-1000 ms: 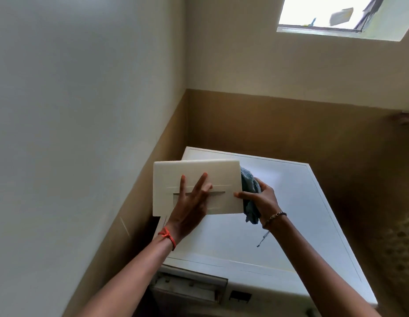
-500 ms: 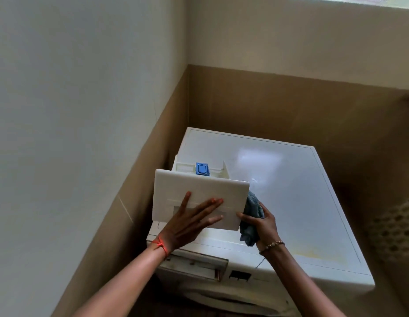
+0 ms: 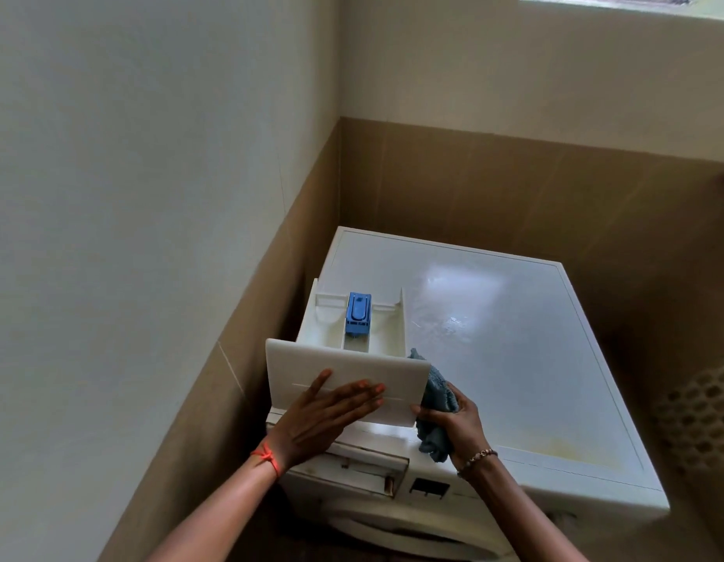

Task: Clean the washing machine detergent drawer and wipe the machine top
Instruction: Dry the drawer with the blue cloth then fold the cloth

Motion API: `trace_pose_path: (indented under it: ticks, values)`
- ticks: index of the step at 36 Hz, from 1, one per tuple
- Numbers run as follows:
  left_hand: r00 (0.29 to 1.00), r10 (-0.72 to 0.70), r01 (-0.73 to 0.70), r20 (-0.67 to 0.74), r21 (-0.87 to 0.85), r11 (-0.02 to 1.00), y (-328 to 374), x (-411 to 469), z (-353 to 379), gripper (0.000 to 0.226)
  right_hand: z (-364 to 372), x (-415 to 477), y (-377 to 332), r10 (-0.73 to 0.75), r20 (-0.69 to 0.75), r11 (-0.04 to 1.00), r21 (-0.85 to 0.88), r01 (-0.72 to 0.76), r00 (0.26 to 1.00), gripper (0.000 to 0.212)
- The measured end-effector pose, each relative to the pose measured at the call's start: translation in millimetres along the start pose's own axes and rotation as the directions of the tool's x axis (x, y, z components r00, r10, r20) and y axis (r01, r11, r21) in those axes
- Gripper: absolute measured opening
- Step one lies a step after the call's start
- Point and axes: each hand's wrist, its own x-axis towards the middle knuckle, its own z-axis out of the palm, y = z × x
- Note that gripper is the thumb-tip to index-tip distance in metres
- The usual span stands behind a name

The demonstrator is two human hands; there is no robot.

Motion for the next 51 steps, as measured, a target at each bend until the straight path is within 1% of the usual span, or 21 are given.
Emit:
trace_pose_path:
  ticks: [7, 11, 15, 18, 20, 21, 23, 25, 26, 28, 29, 30, 32, 35, 38, 40, 42, 45, 47, 50, 51]
  values:
    - [0.999, 0.017, -0.015, 0.042, -0.046, 0.999, 0.2, -6.3, -5.1, 0.078, -0.3, -2.5, 5.0, -0.006, 0.002, 0.998, -0.061, 0.006, 1.0, 0.039]
    - [1.0, -0.02, 0.02, -0.004, -0.121, 0.992, 1.9, -1.5, -15.1, 0.072, -5.6, -3.0, -6.7, -0.002, 0.039, 0.994, -0.112, 0.006, 0.999, 0.037]
    - [0.988, -0.123, 0.094, -0.092, -0.269, 0.959, -10.8, 22.2, -36.7, 0.076, -16.7, -0.5, -37.1, 0.026, 0.083, 0.987, -0.161, -0.013, 0.996, 0.035]
    - [0.947, -0.302, 0.209, -0.114, -0.495, 0.843, -27.1, 54.1, -60.0, 0.06, -20.8, -2.2, -71.8, 0.007, 0.136, 0.975, -0.222, 0.024, 0.991, 0.031]
    - [0.894, -0.441, 0.282, -0.079, -0.666, 0.691, -39.0, 79.0, -74.7, 0.047, -19.7, -4.4, -99.8, -0.019, 0.17, 0.962, -0.267, 0.065, 0.985, 0.027]
    - [0.857, -0.514, 0.321, -0.038, -0.742, 0.589, -45.1, 91.3, -83.0, 0.043, -17.3, -6.2, -113.9, -0.033, 0.192, 0.957, -0.277, 0.086, 0.981, 0.03]
    - [0.764, -0.636, 0.392, 0.106, -0.86, 0.327, -56.7, 115.6, -105.2, 0.037, -10.7, -11.5, -140.0, -0.064, 0.233, 0.952, -0.278, 0.13, 0.97, 0.046]
    - [0.654, -0.672, 0.466, 0.346, -0.885, -0.001, -68.6, 135.5, -128.4, 0.033, -2.4, -15.4, -159.6, -0.074, 0.294, 0.961, -0.234, 0.147, 0.953, 0.055]
    - [0.614, -0.631, 0.487, 0.475, -0.857, -0.171, -74.0, 144.4, -139.3, 0.035, 2.0, -18.7, -168.9, -0.083, 0.332, 0.97, -0.189, 0.153, 0.94, 0.052]
    - [0.58, -0.433, 0.507, 0.69, -0.722, -0.471, -82.0, 158.1, -154.7, 0.043, 13.9, -29.0, -185.1, -0.106, 0.411, 0.986, -0.078, 0.151, 0.905, 0.041]
    - [0.585, -0.33, 0.51, 0.741, -0.652, -0.56, -85.2, 163.3, -160.6, 0.048, 20.9, -34.9, -192.5, -0.129, 0.43, 0.987, -0.034, 0.159, 0.893, 0.04]
    - [0.602, -0.26, 0.507, 0.755, -0.612, -0.607, -87.9, 167.7, -165.2, 0.053, 26.0, -37.9, -197.9, -0.158, 0.443, 0.983, -0.016, 0.184, 0.883, 0.042]
    - [0.66, -0.229, 0.449, 0.716, -0.619, -0.644, -92.2, 174.4, -171.7, 0.056, 33.8, -39.9, -205.4, -0.216, 0.442, 0.964, -0.047, 0.263, 0.871, 0.05]
    - [0.717, -0.322, 0.315, 0.618, -0.699, -0.641, -98.1, 179.8, -182.1, 0.05, 42.1, -48.5, -214.7, -0.257, 0.466, 0.901, -0.201, 0.385, 0.847, 0.05]
    - [0.722, -0.411, 0.235, 0.556, -0.757, -0.61, -105.8, 180.7, -192.2, 0.049, 45.7, -58.8, -224.8, -0.285, 0.475, 0.826, -0.319, 0.465, 0.832, 0.046]
    - [0.715, -0.452, 0.183, 0.534, -0.767, -0.615, -110.5, 179.6, -194.7, 0.038, 43.2, -60.1, -230.5, -0.326, 0.42, 0.795, -0.363, 0.486, 0.847, 0.047]
    - [0.732, -0.469, 0.143, 0.495, -0.784, -0.604, -113.8, 177.1, -198.1, 0.022, 38.3, -62.0, -235.5, -0.34, 0.345, 0.789, -0.402, 0.465, 0.875, 0.048]
    - [0.771, -0.457, 0.143, 0.443, -0.82, -0.554, -116.0, 174.0, -202.5, 0.013, 30.5, -67.7, -238.5, -0.224, 0.337, 0.788, -0.489, 0.373, 0.915, 0.039]
    - [0.784, -0.443, 0.132, 0.434, -0.815, -0.565, -116.5, 174.4, -205.1, 0.011, 27.5, -69.7, -238.0, -0.144, 0.356, 0.785, -0.527, 0.326, 0.923, 0.045]
    - [0.803, -0.43, 0.105, 0.412, -0.808, -0.58, -117.8, 180.0, -209.8, 0.013, 24.8, -68.1, -236.4, -0.073, 0.405, 0.855, -0.445, 0.266, 0.911, 0.061]
    - [0.812, -0.426, 0.09, 0.399, -0.807, -0.584, -118.3, 182.9, -210.6, 0.017, 25.1, -66.9, -235.2, -0.031, 0.413, 0.893, -0.398, 0.211, 0.91, 0.059]
